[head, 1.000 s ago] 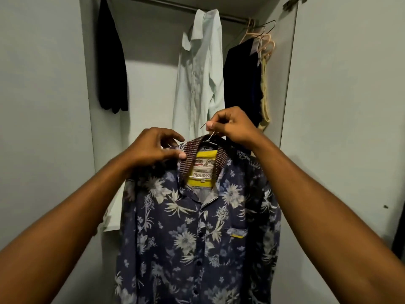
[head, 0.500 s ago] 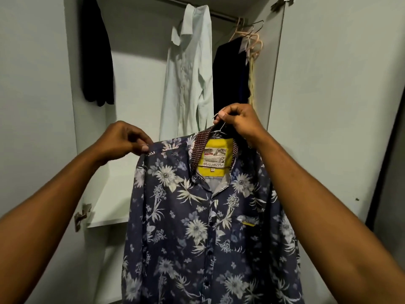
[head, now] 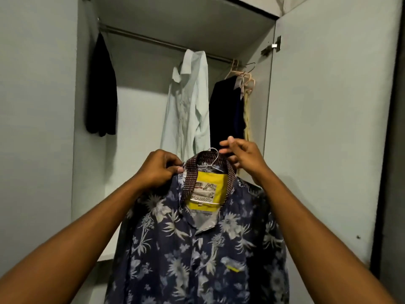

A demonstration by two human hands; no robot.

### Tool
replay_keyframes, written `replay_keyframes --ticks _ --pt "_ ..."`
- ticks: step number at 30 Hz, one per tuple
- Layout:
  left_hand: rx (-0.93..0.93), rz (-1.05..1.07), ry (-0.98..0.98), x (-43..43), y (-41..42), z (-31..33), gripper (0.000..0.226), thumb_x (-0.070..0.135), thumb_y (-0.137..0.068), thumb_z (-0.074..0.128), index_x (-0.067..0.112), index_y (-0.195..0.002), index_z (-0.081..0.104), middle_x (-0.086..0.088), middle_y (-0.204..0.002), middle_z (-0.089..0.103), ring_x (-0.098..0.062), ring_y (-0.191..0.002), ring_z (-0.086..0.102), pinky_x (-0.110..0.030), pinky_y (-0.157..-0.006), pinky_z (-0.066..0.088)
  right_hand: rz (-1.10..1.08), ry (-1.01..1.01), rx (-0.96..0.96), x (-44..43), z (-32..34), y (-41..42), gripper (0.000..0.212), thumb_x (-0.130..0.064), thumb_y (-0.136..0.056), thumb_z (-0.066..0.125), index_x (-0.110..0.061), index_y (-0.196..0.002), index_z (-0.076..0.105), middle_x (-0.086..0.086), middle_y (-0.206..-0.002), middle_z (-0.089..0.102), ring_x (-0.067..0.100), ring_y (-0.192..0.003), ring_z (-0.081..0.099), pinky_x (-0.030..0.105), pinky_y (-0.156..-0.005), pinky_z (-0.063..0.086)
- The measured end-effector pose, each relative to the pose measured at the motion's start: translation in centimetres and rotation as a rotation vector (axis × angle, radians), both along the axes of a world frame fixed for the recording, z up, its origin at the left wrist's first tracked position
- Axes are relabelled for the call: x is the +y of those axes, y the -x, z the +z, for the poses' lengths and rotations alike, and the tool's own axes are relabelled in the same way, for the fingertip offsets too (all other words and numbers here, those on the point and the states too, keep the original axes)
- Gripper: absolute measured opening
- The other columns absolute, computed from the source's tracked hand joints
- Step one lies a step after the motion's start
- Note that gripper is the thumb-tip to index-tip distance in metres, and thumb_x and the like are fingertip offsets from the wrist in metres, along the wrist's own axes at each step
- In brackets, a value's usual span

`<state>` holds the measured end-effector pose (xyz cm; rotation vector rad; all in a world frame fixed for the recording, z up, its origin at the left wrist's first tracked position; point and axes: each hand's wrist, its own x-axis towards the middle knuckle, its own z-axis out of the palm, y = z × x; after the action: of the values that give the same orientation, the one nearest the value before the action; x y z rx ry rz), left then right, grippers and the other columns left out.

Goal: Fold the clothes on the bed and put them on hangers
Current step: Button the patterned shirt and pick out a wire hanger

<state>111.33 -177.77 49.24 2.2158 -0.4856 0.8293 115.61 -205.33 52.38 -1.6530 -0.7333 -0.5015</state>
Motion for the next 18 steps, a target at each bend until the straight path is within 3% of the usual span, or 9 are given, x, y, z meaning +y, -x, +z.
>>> replay_keyframes --ticks 3,6,8,10,14,18 --pt "-0.004 0.048 -0.023 1.1 -0.1 1.3 0.005 0.015 -0.087 0.080 0.016 -0.082 0.079 0.006 -0.078 0.077 -0.015 -0.081 0.074 -0.035 -0.079 0.058 0.022 0.228 0.190 -3.1 -0.6 -0.2 0.061 -0.063 -0.098 0.048 -0.010 -0.108 0.077 0.000 -0.080 0.074 0.013 -0.065 0.062 0.026 -0.060 0.048" --pt "-0.023 0.093 -0.007 2.7 0.0 3.1 0.005 0.015 -0.086 0.080 0.017 -0.082 0.079 0.008 -0.077 0.077 -0.010 -0.077 0.072 -0.030 -0.078 0.055 0.088 0.386 0.146 -5.1 -2.1 -1.0 0.051 -0.056 -0.095 0.058 -0.011 -0.104 0.079 0.009 -0.097 0.078 0.024 -0.088 0.073 0.034 -0.080 0.057" --pt "-0.030 0.099 0.010 3.9 0.1 4.4 0.006 0.014 -0.086 0.080 0.017 -0.082 0.079 0.008 -0.078 0.077 -0.008 -0.076 0.071 -0.029 -0.078 0.055 0.185 0.343 0.096 -5.1 -2.8 -1.4 0.036 -0.039 -0.095 0.066 -0.006 -0.106 0.076 0.015 -0.103 0.077 0.030 -0.096 0.074 0.039 -0.087 0.059" --pt "-0.046 0.101 -0.001 5.1 0.2 5.8 0.008 0.013 -0.085 0.081 0.019 -0.080 0.078 0.007 -0.078 0.077 -0.005 -0.074 0.070 -0.027 -0.076 0.053 0.230 0.225 0.072 -4.1 -2.9 -1.8 0.026 -0.029 -0.094 0.070 -0.007 -0.106 0.076 0.018 -0.101 0.076 0.036 -0.093 0.074 0.039 -0.081 0.060" --pt "-0.072 0.106 -0.047 7.8 0.6 8.9 0.007 0.011 -0.083 0.082 0.016 -0.081 0.078 0.003 -0.079 0.077 -0.005 -0.073 0.068 -0.027 -0.077 0.052 0.246 0.096 -0.023 -1.1 -1.0 -2.5 0.026 -0.027 -0.098 0.066 -0.003 -0.098 0.076 0.016 -0.089 0.076 0.025 -0.080 0.070 0.034 -0.072 0.055" --pt "-0.129 0.276 -0.025 10.5 0.8 12.1 0.008 0.014 -0.082 0.084 0.020 -0.085 0.079 0.012 -0.078 0.076 0.001 -0.074 0.069 -0.025 -0.079 0.049 0.225 -0.008 -0.087 3.2 3.1 -3.0 0.017 -0.012 -0.099 0.065 -0.003 -0.093 0.078 0.014 -0.081 0.076 0.021 -0.071 0.069 0.030 -0.066 0.054"
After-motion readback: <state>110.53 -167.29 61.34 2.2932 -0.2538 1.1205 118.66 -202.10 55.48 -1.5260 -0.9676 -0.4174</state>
